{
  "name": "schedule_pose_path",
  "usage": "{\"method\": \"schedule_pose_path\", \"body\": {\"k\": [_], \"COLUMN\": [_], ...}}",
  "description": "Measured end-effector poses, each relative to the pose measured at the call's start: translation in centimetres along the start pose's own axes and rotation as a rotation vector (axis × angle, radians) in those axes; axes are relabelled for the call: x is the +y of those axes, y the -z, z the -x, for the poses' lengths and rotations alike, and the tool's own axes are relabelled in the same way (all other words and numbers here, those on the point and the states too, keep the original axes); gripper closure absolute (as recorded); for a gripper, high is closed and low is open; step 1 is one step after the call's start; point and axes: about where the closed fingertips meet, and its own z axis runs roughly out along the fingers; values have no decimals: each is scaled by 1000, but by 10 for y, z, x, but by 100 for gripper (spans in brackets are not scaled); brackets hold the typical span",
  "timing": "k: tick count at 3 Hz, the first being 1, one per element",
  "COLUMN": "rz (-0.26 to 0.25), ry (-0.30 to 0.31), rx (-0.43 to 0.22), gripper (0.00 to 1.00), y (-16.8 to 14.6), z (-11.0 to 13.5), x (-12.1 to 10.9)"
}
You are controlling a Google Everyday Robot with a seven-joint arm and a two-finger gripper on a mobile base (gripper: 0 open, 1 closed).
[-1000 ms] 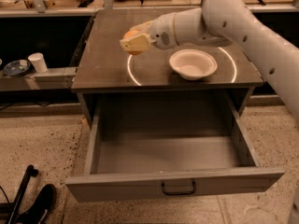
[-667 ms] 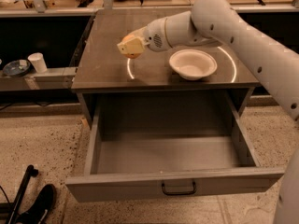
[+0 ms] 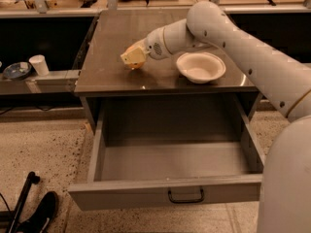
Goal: Pick orange from top drawer and place on counter
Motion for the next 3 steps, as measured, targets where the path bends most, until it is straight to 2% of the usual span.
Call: {"method": "schedule_pose_path", "body": {"k": [3], "rz": [0], "ry": [1], "rx": [1], "gripper": [4], "y": [0], "z": [0], "x": [0]}}
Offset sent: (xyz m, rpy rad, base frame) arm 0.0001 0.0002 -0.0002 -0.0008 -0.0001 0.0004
